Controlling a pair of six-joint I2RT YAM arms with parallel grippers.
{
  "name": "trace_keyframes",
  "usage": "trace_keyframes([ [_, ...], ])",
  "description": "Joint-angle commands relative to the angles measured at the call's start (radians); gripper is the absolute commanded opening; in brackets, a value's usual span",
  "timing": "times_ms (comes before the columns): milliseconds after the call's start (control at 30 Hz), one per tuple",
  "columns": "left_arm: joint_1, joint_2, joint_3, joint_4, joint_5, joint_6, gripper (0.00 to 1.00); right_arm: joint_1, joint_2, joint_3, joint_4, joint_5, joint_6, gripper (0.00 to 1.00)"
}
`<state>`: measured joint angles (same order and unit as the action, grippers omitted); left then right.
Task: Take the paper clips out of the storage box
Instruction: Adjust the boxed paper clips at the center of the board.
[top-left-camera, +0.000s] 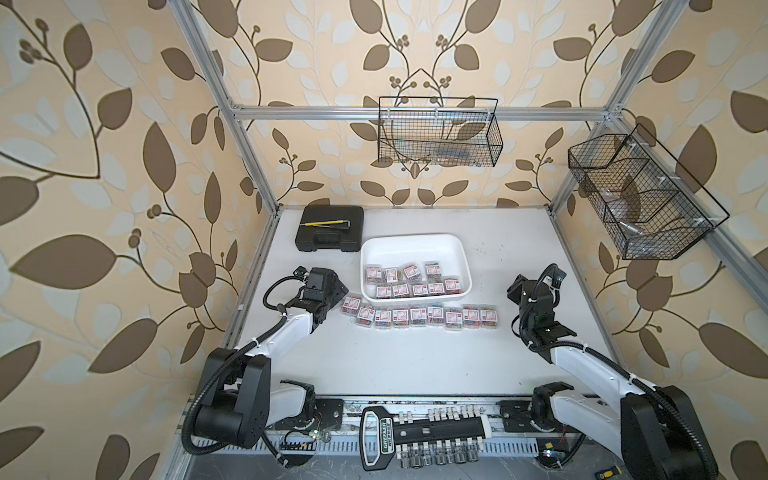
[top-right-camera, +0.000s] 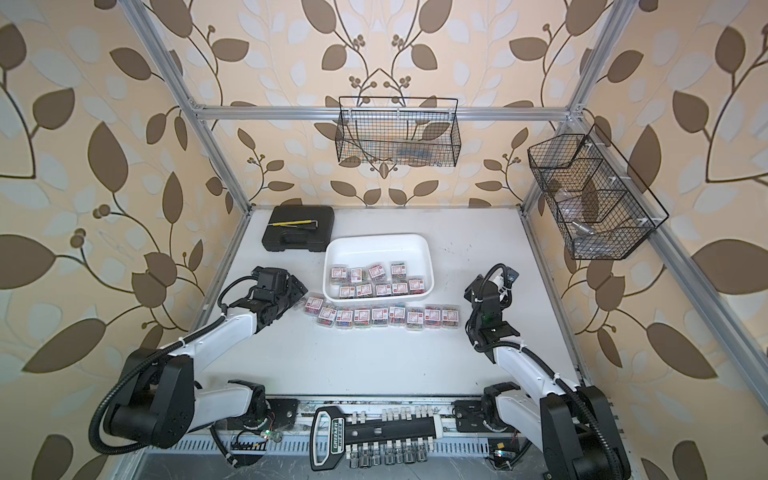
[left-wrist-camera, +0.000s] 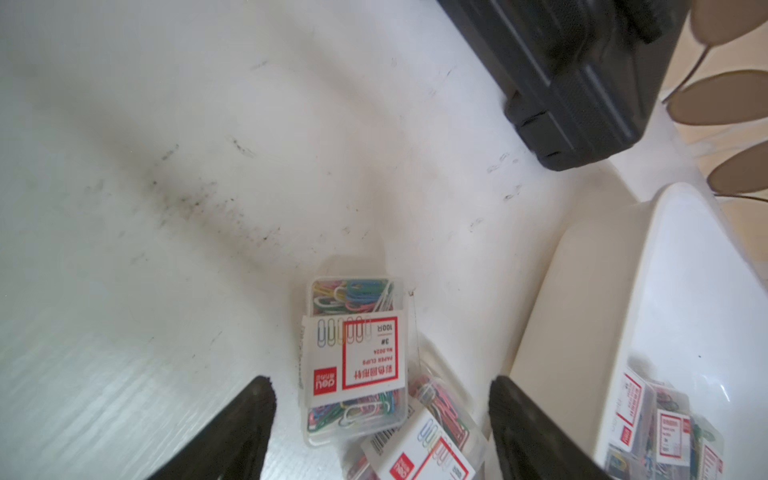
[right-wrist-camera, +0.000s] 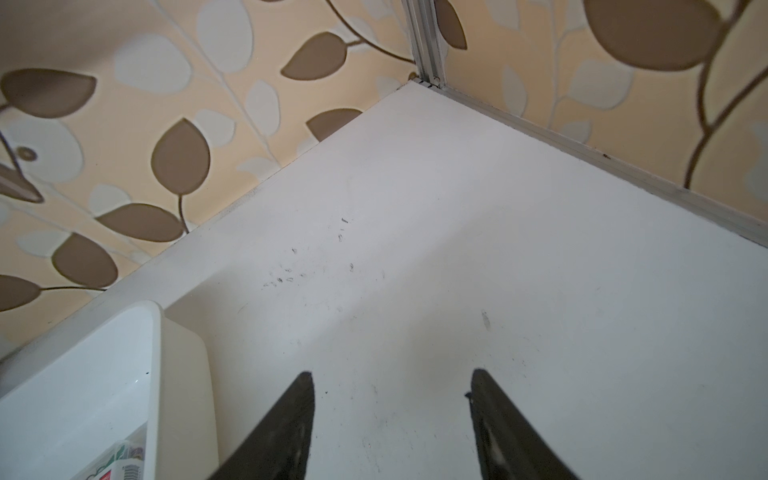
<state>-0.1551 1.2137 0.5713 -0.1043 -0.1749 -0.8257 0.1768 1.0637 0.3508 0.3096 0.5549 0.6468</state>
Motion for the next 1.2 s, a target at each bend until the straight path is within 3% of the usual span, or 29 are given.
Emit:
trace_keyframes([
  [0,0.007,-0.058,0.007,-0.044,-0.074,0.038,0.86,0.003,0.004,0.013,0.003,0.024,0.001,0.61],
  [267,0.012,-0.005,0.007,-0.046,-0.064,0.047,0.87,0.003,0.004,0.014,0.003,0.024,0.001,0.61],
  [667,0.007,0.089,-0.027,0.051,0.069,0.007,0.84,0.004,0.007,0.017,-0.003,0.027,0.000,0.61],
  [867,-0.011,0.071,-0.039,0.064,0.087,-0.004,0.84,0.005,0.005,0.016,0.000,0.030,0.001,0.61],
  [967,-0.015,0.052,-0.040,0.060,0.061,0.003,0.84,0.006,0.010,0.019,-0.001,0.027,-0.001,0.61],
  [1167,-0.008,0.057,0.044,-0.080,-0.134,0.043,0.89,0.006,0.008,0.018,-0.001,0.028,0.000,0.61],
])
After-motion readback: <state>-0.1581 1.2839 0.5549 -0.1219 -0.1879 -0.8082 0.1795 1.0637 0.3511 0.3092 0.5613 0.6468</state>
